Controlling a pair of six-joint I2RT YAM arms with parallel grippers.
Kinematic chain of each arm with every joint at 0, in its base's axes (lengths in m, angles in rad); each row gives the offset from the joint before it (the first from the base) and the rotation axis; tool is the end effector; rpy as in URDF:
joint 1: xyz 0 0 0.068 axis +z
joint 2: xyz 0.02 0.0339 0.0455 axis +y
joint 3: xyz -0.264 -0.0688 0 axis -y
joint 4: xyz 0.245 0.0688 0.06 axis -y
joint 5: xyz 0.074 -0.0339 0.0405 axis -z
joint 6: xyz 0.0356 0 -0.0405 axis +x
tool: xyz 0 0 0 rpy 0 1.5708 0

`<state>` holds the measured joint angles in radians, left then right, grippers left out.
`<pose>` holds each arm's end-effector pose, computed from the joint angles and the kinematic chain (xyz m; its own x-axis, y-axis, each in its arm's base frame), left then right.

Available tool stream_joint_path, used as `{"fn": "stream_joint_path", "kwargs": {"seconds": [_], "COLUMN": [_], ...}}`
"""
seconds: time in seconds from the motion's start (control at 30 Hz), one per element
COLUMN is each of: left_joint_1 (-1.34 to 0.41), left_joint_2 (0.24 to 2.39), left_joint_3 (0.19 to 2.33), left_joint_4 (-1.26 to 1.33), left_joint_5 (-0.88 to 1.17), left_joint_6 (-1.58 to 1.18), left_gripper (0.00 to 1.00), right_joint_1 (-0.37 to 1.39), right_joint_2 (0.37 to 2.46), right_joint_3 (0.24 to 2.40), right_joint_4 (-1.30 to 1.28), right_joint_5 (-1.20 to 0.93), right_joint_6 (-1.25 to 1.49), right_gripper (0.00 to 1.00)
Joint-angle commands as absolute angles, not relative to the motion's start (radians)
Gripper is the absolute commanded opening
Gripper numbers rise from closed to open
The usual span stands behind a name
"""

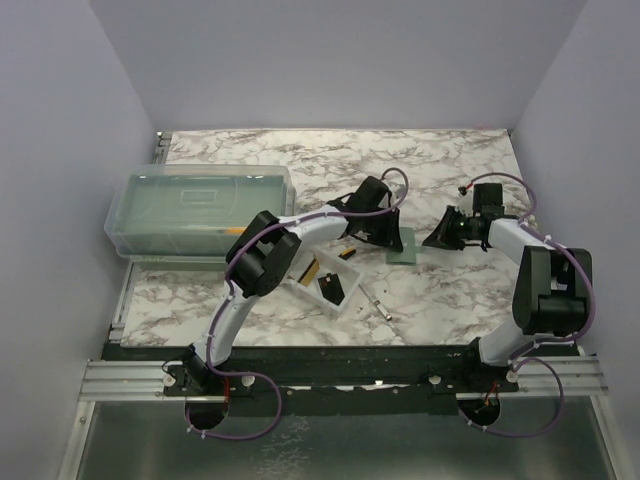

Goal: Put the credit cards into the card holder
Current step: Close the card holder at the center of the board.

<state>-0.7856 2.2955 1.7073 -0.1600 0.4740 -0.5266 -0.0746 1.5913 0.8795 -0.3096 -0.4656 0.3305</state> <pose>0.3488 -0.3719 0.1532 -0.8509 0.2187 -0.4775 0.5068 0.5811 -0.6368 0.3057 -0.0068 0.1726 -0.8587 0.3550 -0.3697 0.1179 0.8387 0.5316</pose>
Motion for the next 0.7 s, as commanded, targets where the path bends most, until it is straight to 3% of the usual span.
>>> {"fn": "stream_joint_path", "kwargs": {"seconds": [0.0, 0.27, 0.67], "left_joint_1": [-0.752, -0.755, -0.755], "left_joint_2": [2.301, 2.363, 2.372], "left_joint_3": [1.671, 1.673, 1.69], "left_joint_4": [-0.222, -0.228, -0.249], "left_joint_5": [0.439, 0.441, 0.422], "left_joint_6": [-0.535, -0.574, -0.579], "left_gripper": [0.1, 0.03, 0.0], "right_joint_1": [-0.073, -0.073, -0.072], "right_joint_2": [1.627, 1.641, 1.741], "right_joint_3": [0.86, 0.836, 0.88], "right_joint_4": [-0.255, -0.134, -0.158], "right_joint_5": [-0.569, -0.757, -0.795], "right_joint_6": [0.304, 0.333, 0.326], "right_gripper": [0.0, 0.0, 0.0]}}
